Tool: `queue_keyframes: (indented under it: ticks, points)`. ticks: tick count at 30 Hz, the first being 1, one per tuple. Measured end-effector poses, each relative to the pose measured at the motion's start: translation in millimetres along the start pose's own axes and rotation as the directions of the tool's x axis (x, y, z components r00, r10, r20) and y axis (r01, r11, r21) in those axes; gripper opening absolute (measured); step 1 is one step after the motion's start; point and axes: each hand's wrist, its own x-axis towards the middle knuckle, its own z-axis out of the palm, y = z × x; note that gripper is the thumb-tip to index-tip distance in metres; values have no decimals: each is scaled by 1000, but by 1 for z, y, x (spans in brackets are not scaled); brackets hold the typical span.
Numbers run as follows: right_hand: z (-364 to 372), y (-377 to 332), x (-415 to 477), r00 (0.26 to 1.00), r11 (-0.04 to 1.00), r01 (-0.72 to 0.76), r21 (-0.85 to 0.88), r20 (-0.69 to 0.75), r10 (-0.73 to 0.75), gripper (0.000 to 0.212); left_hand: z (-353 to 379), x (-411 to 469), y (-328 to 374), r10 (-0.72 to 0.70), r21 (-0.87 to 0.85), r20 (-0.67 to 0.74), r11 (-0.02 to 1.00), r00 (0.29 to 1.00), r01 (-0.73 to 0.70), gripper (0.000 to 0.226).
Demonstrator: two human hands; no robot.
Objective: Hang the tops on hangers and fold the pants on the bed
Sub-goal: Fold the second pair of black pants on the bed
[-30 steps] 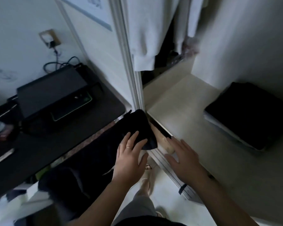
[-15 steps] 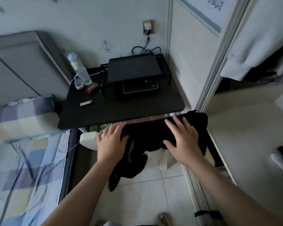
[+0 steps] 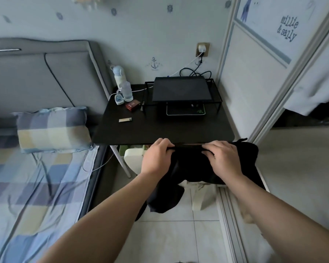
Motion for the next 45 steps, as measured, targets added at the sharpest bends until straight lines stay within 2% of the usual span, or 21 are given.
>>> queue_keyframes:
  ticks: [2,4,9,12,15,16,17,19,21,22,23,25,28,30,32,34,36,38,40,42,45]
  points:
    - [-4,-18,1,999,1000,28,0,-28,-28,11,-9,-9,-1,-48,-115,-40,992,998,43,7]
    - [-5,-47,2,997,997,59,43,-47,-57,11,-27,-20,-9,-99,-223,-98,972,990,75,16]
    - [-8,-153,11,982,962,176,210,-102,-158,7,-120,-47,-45,-222,-449,-222,888,949,103,18]
    - [-9,-233,8,962,933,250,258,-178,-208,14,-187,-65,-68,-355,-568,-316,814,880,124,12]
    - [-6,-317,-21,914,841,393,373,-256,-314,13,-254,-91,-98,-533,-727,-323,669,782,155,9]
    - [-2,-344,-35,915,791,404,459,-209,-346,8,-275,-102,-110,-566,-752,-328,641,756,154,11]
    - [3,-370,-50,926,755,364,545,-121,-358,14,-295,-115,-121,-594,-772,-333,618,733,150,13]
    - [19,-420,-81,930,739,172,651,140,-340,41,-331,-142,-144,-647,-816,-340,563,682,127,14]
    - [42,-467,-111,884,759,-15,651,364,-294,71,-364,-171,-163,-701,-866,-323,490,636,100,14]
    - [55,-490,-125,861,758,-89,646,433,-268,75,-380,-187,-172,-725,-887,-307,453,616,90,12]
    - [70,-513,-138,847,755,-144,640,474,-240,66,-394,-202,-182,-743,-901,-298,427,599,82,11]
    - [97,-553,-157,821,793,-203,575,541,-183,35,-423,-233,-207,-771,-907,-308,415,557,73,8]
    - [132,-601,-172,698,887,-189,420,693,-180,12,-462,-281,-251,-828,-902,-341,422,444,94,7]
    - [145,-627,-175,623,915,-133,381,750,-222,7,-484,-311,-281,-854,-894,-358,430,378,125,7]
    - [155,-661,-178,565,903,-84,421,767,-306,10,-510,-348,-316,-865,-878,-401,457,303,144,5]
    - [160,-698,-176,524,855,-164,492,778,-347,19,-535,-384,-346,-855,-855,-455,497,247,146,15]
    - [166,-738,-175,490,758,-349,552,796,-354,13,-555,-423,-371,-844,-835,-491,526,216,159,20]
    - [172,-779,-179,437,660,-503,558,823,-363,14,-559,-462,-384,-854,-838,-470,511,223,194,15]
    - [180,-814,-189,378,627,-577,523,852,-362,20,-542,-497,-389,-867,-831,-426,488,259,268,15]
    - [189,-837,-205,288,643,-608,466,884,-368,24,-513,-521,-383,-875,-814,-365,465,318,347,34]
    - [207,-863,-241,75,678,-654,335,921,-383,28,-470,-548,-378,-844,-704,-386,531,373,472,66]
